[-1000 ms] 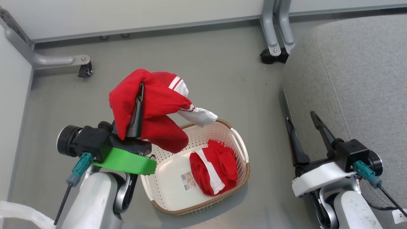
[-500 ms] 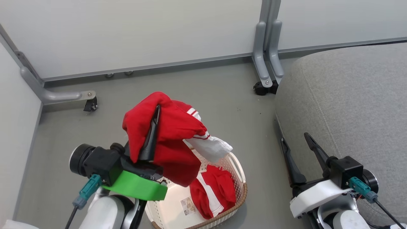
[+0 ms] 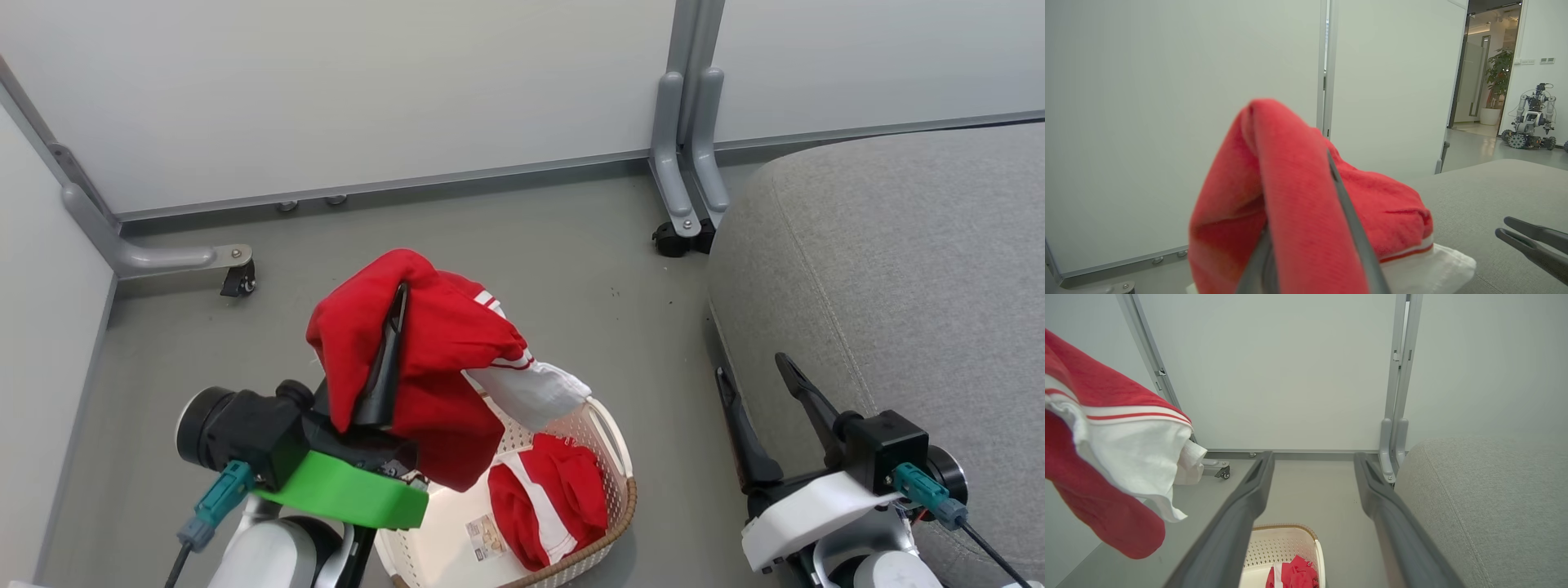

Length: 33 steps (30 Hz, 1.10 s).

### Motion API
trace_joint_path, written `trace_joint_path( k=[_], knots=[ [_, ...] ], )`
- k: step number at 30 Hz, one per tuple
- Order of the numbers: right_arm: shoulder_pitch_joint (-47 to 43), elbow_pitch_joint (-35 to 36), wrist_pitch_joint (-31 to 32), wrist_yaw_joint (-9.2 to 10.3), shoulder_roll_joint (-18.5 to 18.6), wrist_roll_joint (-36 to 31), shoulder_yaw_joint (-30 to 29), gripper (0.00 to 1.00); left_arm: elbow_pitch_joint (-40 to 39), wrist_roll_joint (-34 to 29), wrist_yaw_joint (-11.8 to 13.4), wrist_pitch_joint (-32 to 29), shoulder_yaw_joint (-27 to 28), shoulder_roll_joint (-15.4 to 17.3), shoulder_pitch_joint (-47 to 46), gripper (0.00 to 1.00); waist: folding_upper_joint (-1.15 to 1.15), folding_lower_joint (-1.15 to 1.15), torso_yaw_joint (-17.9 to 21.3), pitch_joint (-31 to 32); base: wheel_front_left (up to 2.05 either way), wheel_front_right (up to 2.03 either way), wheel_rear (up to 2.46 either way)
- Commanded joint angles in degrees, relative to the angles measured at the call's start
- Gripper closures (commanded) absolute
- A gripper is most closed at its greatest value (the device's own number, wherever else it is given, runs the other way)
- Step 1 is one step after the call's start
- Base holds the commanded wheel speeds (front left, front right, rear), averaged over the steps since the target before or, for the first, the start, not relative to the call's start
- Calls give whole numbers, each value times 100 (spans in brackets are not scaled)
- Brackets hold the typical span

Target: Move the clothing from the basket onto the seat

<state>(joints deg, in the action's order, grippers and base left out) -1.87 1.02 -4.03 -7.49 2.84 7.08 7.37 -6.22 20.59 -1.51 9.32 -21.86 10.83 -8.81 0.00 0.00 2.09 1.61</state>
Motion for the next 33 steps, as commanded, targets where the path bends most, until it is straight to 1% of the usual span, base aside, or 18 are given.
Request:
trace_joint_path(
  k=[1,10,16,20,28,33],
  knots=[
    [-33,10,26,0,10,31,17,0,-12,9,21,-7,24,41,64,100,0,0,-1,-6,0,0,0],
    [-12,-53,29,0,10,55,71,0,-28,32,51,-18,-8,56,33,100,0,0,-11,-14,0,0,0],
    [76,-92,68,0,14,103,269,0,-44,41,63,-34,-38,65,4,100,0,0,-17,-20,0,0,0],
    [224,-110,93,0,87,205,646,0,-54,43,53,-25,-62,73,-40,100,0,0,-34,-47,0,0,0],
    [844,-148,160,0,411,778,1958,0,-12,43,-4,-28,-179,42,-140,100,0,0,-147,-120,0,0,0],
    [1170,-212,202,0,559,1083,2566,0,23,48,-42,-16,-267,8,-200,100,0,0,-238,-135,0,0,0]
  ],
)
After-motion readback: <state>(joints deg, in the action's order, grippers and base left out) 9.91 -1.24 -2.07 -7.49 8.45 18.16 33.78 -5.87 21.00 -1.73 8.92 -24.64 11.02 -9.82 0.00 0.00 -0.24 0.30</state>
